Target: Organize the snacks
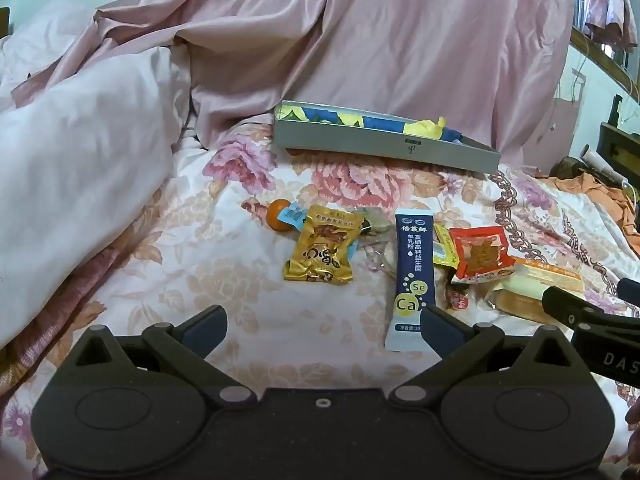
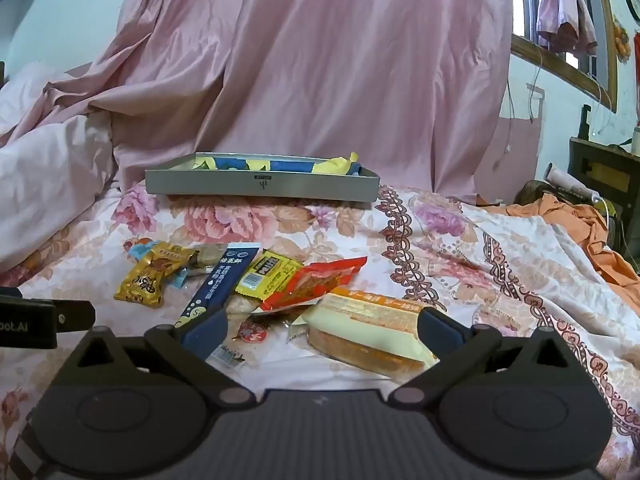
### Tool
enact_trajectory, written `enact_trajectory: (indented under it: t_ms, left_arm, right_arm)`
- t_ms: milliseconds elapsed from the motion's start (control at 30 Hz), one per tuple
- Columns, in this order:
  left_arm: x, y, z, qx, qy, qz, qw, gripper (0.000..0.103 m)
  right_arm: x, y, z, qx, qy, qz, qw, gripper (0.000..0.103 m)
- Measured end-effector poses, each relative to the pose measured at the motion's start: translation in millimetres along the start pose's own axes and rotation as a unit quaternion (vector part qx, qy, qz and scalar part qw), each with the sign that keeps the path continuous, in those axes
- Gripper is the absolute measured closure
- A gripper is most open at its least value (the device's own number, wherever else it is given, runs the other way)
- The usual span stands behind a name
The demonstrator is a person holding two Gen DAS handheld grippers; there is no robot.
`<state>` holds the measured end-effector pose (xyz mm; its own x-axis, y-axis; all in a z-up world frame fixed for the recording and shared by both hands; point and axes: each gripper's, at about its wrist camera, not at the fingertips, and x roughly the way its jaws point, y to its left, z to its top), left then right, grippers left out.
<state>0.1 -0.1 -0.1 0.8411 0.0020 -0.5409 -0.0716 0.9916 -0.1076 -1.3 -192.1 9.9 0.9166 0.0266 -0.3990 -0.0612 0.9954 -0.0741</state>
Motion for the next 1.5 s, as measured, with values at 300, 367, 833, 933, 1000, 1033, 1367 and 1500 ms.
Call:
enact_trajectory:
  t_ms: [300, 367, 833, 933, 1000, 1033, 1367, 1500]
  left_arm:
    - [0.1, 0.2, 0.1, -0.002, 0.001, -0.001, 1.0000, 0.001]
    - [0.0, 0.1, 0.1, -0.003, 0.002, -0.001, 1.0000, 0.001]
    - [0.0, 0.2, 0.1, -0.003, 0.002, -0.002, 1.0000, 0.001]
    - [0.0, 0.2, 0.1, -0.003, 0.003, -0.002, 1.0000, 0.001]
    - [-0.1, 0.3, 0.2, -0.003, 0.003, -0.002, 1.0000, 0.001]
    - [0.0, 0.2, 0.2, -0.003, 0.002, -0.002, 1.0000, 0.001]
    - [0.0, 0.2, 0.2, -0.003, 0.003, -0.002, 1.0000, 0.001]
    - [0.1, 0.2, 0.2, -0.003, 0.003, -0.002, 1.0000, 0.001]
  right_arm:
    - [-0.7, 0.5, -0.2, -0.004, -0.004, 0.000, 1.000, 0.000]
    - [1.0, -0.3, 0.3, 0.000, 0.001, 0.000, 1.000, 0.000]
    - [-0.2, 0.4, 0.4, 0.000, 0.000, 0.000, 1.000, 0.000]
    - [-0.2, 0.5, 0.3, 0.000, 0.001, 0.000, 1.000, 0.000]
    - [-0.2, 0.5, 0.3, 0.000, 0.001, 0.001, 1.000, 0.000]
    - [-0.3, 0.5, 0.3, 0.000, 0.001, 0.001, 1.000, 0.000]
    - [-0.4, 0.4, 0.3, 0.000, 0.001, 0.001, 1.000, 0.000]
    - [0.1, 0.3, 0.2, 0.000, 0.001, 0.001, 1.000, 0.000]
